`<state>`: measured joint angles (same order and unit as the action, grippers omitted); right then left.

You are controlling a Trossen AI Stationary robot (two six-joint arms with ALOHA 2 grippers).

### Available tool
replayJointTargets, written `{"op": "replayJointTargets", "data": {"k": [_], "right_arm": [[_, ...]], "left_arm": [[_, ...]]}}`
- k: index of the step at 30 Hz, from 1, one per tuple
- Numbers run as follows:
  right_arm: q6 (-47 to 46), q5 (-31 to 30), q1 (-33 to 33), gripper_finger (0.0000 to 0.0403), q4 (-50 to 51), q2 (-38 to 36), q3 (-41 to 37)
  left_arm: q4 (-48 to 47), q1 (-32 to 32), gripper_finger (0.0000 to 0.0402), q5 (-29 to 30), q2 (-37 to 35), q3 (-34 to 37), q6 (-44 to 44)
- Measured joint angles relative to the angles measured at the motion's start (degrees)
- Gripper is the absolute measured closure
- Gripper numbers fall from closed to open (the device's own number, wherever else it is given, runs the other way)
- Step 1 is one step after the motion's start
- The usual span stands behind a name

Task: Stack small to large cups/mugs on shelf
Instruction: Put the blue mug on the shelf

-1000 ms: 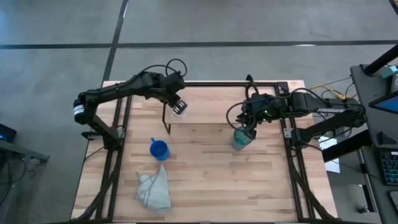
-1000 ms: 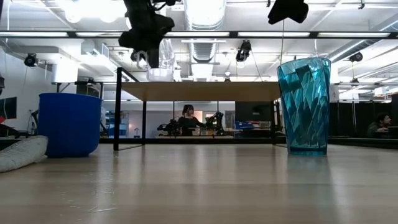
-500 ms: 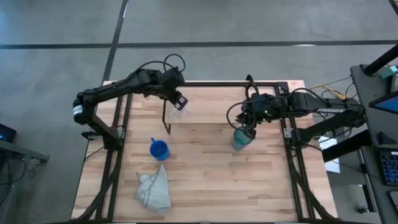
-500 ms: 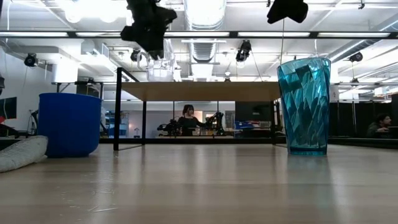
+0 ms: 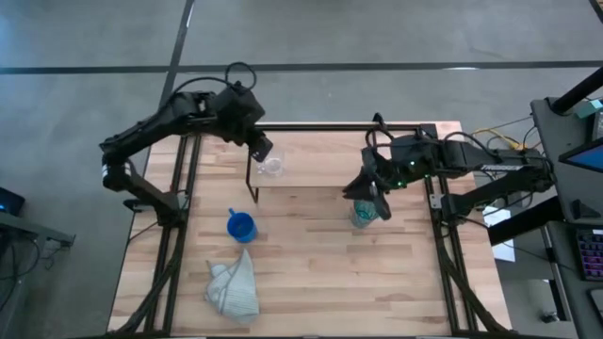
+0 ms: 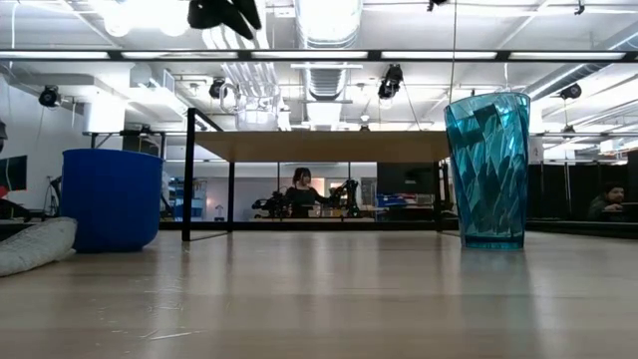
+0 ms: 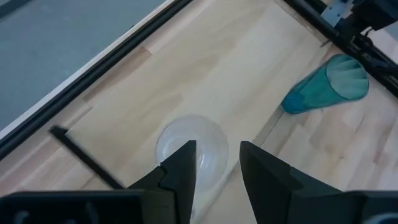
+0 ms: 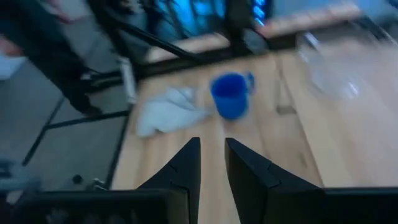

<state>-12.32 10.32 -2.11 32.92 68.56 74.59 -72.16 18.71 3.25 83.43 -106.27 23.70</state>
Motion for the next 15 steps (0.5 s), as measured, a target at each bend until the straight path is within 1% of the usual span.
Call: {"op": "replayJointTargets", "data": {"k": [5,10,12,15], "right_arm": [[7.6,0.2,-2.5,0.0335,-4.7,2.5,0.0],[7.6,0.2,-4.1,0.0335,-6.7,8.0,0.0],[4.9,0.2,-4.1,0.0335,-7.6,10.2,0.0],[0.7,0.1,-4.0,0.0335,-9.1,13.3,0.0]], "left_arm": [[-0.6,-0.1,0.0292,-0.2,-3.8,-0.1,0.0],[-1.8,-0.7,0.0292,-0.8,-6.6,0.3,0.8],[-5.8,-1.1,0.0292,-1.8,-7.0,0.3,2.8],[-15.9,-1.9,0.0292,-2.3,-7.1,0.5,6.0]]}}
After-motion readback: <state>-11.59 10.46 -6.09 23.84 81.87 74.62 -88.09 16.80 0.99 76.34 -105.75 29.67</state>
